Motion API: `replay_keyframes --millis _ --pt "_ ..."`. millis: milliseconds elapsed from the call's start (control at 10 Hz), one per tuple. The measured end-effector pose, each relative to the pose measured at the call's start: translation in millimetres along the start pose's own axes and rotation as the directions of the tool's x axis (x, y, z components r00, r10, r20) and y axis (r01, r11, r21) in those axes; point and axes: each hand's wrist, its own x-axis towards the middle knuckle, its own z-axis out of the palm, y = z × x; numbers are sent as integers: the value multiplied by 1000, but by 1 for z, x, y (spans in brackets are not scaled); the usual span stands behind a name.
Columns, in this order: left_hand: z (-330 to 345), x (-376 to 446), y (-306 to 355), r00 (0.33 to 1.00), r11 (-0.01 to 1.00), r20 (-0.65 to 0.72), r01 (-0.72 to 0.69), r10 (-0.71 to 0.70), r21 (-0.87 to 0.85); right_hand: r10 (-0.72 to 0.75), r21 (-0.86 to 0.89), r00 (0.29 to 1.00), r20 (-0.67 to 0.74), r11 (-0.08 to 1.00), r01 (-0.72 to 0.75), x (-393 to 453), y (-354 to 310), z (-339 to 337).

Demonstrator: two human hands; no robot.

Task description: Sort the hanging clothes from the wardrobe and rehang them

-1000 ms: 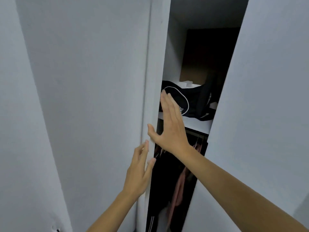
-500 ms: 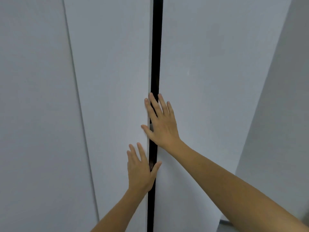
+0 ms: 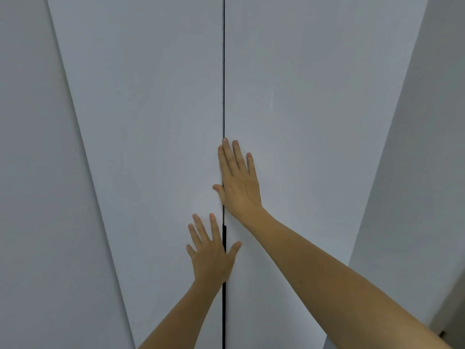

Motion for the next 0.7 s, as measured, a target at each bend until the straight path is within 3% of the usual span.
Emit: replay_keyframes --millis 200,500,700 --pt "3 11 -3 999 1000 40 -21 20 23 1 -16 1000 17 1000 0 5 6 11" --pt "-21 10 -28 986 987 147 -54 77 -151 -12 -37 1000 29 999 13 5 9 18" --pt "-51 -52 -76 996 963 48 -61 76 -261 -40 59 995 91 998 34 4 10 -4"
